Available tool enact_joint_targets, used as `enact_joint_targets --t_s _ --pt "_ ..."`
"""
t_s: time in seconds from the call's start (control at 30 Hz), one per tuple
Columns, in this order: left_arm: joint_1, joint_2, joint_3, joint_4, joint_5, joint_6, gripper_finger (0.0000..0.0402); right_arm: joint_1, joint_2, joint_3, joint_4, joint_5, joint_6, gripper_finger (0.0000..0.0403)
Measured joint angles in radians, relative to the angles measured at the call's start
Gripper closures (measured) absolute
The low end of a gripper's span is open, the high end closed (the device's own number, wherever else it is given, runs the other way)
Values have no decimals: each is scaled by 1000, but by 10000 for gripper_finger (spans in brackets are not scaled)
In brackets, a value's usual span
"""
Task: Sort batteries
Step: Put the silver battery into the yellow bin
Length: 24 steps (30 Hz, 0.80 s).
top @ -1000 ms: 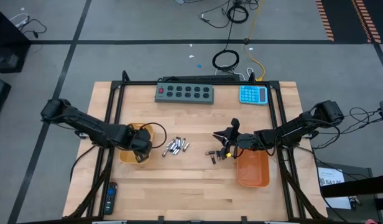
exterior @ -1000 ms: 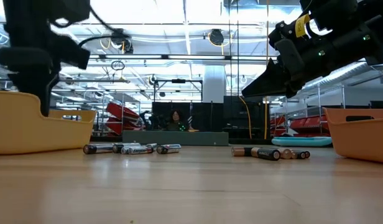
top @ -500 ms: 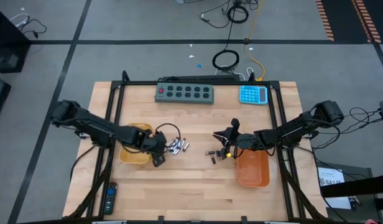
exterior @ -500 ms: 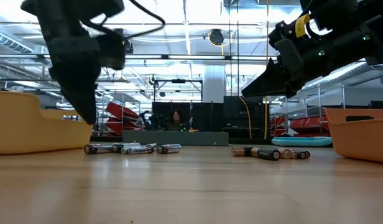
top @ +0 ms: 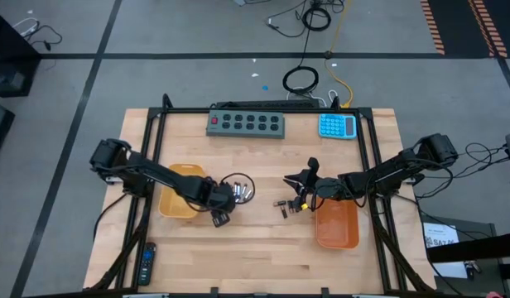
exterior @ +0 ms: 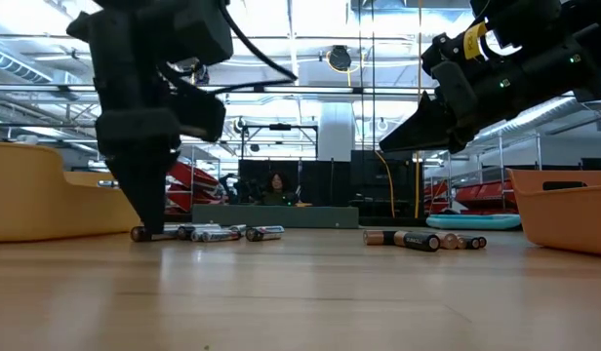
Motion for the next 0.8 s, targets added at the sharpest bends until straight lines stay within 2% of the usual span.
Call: enact_joint_targets --t_s 0.23,0.3,0.43,0.47,0.63,0.8 --pt "0 40 6 -15 1 43 241 0 0 0 0 0 0 360" --pt "0 52 6 -15 1 78 264 0 0 0 2 0 -4 360" --pt "1 74 6 -19 -5 132 346 0 0 0 7 0 -5 360" --pt "1 76 7 -20 -4 136 355 0 0 0 7 0 -5 360" --pt "3 76 15 -44 -7 141 355 0 0 0 8 0 -8 360" --pt "-29 28 75 -221 -61 126 355 0 0 0 21 9 -22 360"
